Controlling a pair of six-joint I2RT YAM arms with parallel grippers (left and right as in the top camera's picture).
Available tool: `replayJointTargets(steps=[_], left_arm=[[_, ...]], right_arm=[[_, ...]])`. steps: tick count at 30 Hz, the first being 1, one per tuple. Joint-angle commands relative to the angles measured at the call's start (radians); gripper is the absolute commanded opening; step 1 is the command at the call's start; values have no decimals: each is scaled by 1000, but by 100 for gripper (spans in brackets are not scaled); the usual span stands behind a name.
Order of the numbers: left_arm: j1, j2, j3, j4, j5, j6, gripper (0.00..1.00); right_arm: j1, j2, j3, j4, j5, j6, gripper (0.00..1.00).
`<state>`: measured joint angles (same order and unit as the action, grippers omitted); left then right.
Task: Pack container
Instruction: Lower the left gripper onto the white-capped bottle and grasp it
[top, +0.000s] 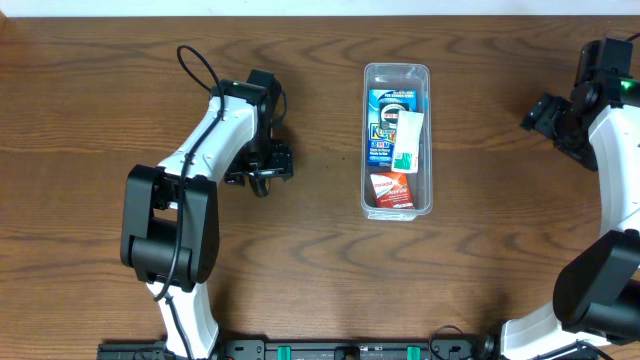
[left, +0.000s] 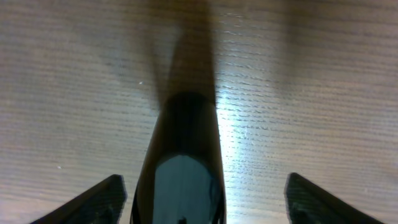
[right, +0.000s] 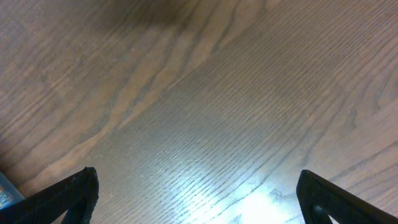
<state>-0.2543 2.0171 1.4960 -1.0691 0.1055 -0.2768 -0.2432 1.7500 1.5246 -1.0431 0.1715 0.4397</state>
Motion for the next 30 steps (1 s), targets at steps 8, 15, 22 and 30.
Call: replayJointTargets(steps=[8,15,22,30], left_arm=[[3,11,-6,-2,4,9,63],[3,11,-6,-2,3,-10,52],[3,11,-6,0,3,-9,39],[3,11,-6,12,3,-9,29]], right_arm=[[-5,3,1,0,3,1,99],[-5,3,1,0,3,0,99],[-5,3,1,0,3,1,99],[-5,3,1,0,3,0,99]])
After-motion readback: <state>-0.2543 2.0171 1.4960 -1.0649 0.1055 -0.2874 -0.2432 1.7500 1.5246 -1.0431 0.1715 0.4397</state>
